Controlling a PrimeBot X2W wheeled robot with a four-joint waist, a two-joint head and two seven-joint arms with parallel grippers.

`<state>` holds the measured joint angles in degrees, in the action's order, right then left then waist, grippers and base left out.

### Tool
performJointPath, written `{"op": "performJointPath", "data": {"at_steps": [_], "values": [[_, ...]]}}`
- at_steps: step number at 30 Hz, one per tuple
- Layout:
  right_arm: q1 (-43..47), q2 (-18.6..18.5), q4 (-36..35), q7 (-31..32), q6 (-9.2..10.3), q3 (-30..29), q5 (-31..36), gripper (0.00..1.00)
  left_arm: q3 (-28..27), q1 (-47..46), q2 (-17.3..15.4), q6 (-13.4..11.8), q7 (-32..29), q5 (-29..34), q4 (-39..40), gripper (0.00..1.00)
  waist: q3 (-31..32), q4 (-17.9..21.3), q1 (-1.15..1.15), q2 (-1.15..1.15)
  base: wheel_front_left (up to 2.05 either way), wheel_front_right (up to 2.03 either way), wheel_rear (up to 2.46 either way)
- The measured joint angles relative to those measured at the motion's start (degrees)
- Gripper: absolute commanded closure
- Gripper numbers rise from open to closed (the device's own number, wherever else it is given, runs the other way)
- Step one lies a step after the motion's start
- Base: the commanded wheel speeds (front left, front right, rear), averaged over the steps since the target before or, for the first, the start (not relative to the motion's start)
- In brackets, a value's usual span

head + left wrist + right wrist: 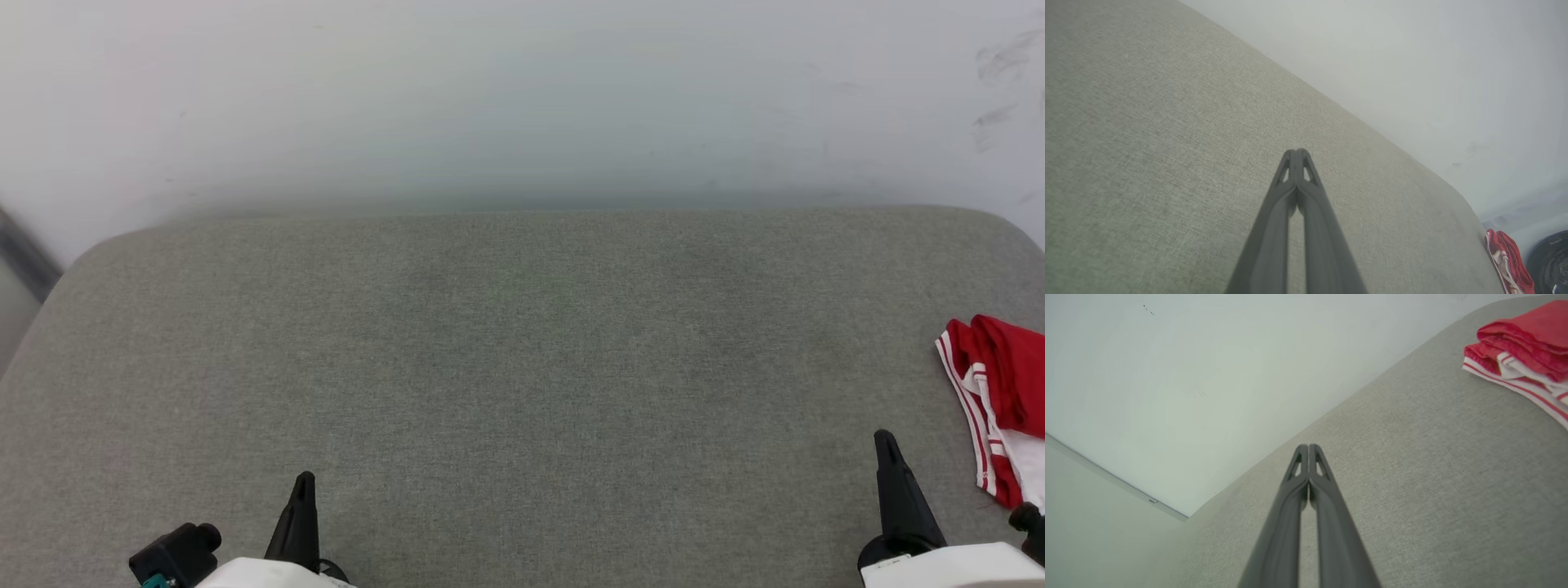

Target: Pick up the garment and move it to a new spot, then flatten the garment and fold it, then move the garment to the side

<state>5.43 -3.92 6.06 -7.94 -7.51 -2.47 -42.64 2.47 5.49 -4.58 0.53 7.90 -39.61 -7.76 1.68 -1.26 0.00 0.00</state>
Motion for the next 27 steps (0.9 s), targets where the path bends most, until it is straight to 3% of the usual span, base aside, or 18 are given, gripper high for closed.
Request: {"op": "performJointPath", "data": {"at_steps": [27], "values": [[-4.33,-0.30,3.22,4.98,0.01,-0.51,-20.93,1.00,-2.54,-4.36,-0.15,2.85,-4.85,-22.30,-2.47,1.00,-0.59,0.40,0.00,0.00,0.00,0.00,0.00]]}}
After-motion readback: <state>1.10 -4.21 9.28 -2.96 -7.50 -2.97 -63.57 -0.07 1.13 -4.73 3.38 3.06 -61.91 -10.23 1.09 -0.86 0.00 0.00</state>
